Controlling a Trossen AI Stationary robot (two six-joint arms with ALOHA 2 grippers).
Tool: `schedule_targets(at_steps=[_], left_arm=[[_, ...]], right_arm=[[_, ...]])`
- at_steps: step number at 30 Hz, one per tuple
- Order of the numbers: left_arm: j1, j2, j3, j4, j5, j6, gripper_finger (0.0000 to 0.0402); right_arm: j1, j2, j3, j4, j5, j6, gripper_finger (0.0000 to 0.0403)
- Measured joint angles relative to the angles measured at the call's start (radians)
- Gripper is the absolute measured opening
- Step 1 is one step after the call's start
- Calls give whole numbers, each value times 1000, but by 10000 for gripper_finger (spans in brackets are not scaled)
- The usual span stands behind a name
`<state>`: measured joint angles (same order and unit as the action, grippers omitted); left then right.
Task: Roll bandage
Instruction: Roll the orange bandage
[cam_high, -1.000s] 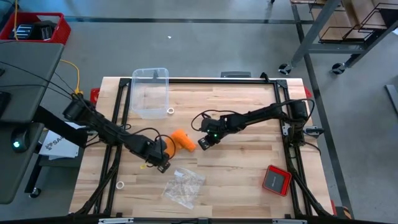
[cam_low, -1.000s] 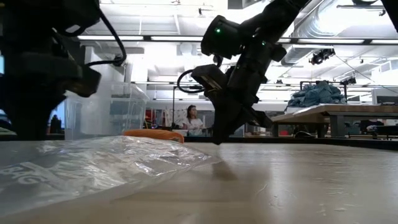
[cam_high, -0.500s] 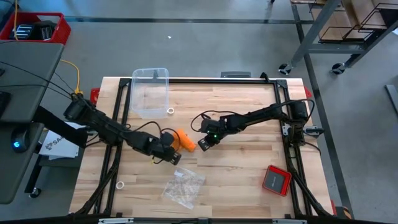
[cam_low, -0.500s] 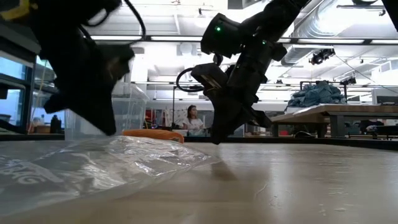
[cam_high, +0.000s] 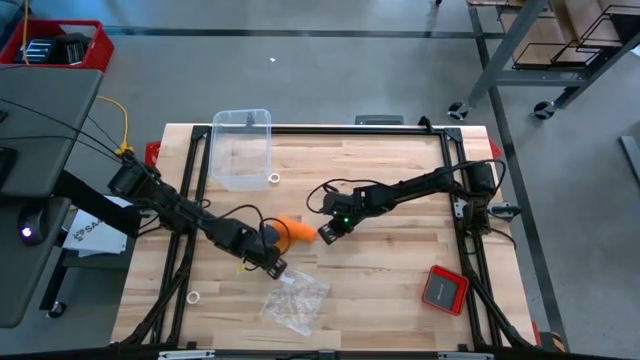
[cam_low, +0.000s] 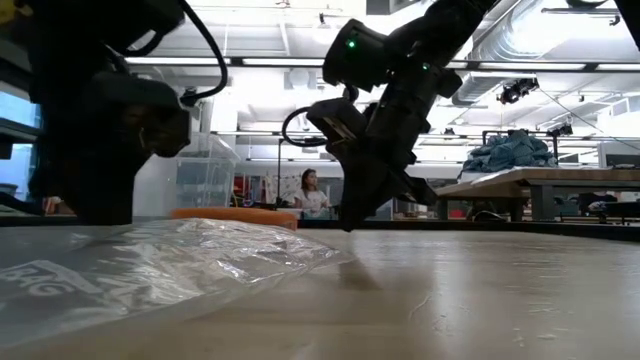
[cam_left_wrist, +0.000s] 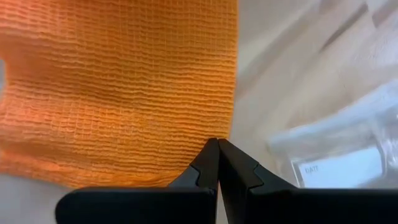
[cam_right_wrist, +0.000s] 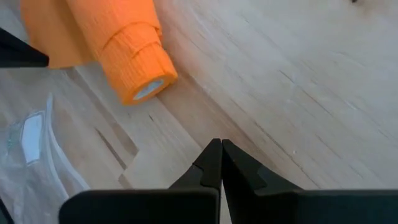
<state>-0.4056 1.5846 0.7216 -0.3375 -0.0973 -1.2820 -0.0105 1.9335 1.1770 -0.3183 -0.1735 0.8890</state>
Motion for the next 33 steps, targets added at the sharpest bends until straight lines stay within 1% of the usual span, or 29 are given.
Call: schedule_targets(at_steps=[3,7,13,18,22,24,25,26,30,33], left_arm=[[-8,-3,0,2,9,-28,0],[-8,-3,-1,11,10,-60,0],[0,-1,-4,67,12,-75,0],[0,-1,-4,130,18,-75,0],[5,-4,-4,136,70,-61,0],[3,-26,-4,133,76,-61,0],[-3,-49,-4,131,53,-62,0],[-10,-74,-4,119,7,-69,0],[-37,-222,-4,49,-258,-104,0],[-51,-339,-2,-17,-427,-92,0]], right_arm=[[0,0,0,15,-7,12,0],[12,0,0,75,-11,67,0],[35,7,0,136,-11,128,0],[38,34,0,149,7,140,0],[16,32,0,171,-1,122,0],[-3,13,0,169,-12,92,0],[-12,0,0,169,-22,72,0],[-20,-14,0,169,-30,55,0],[-41,-33,19,192,-51,24,0],[-39,6,111,228,-103,-20,0]])
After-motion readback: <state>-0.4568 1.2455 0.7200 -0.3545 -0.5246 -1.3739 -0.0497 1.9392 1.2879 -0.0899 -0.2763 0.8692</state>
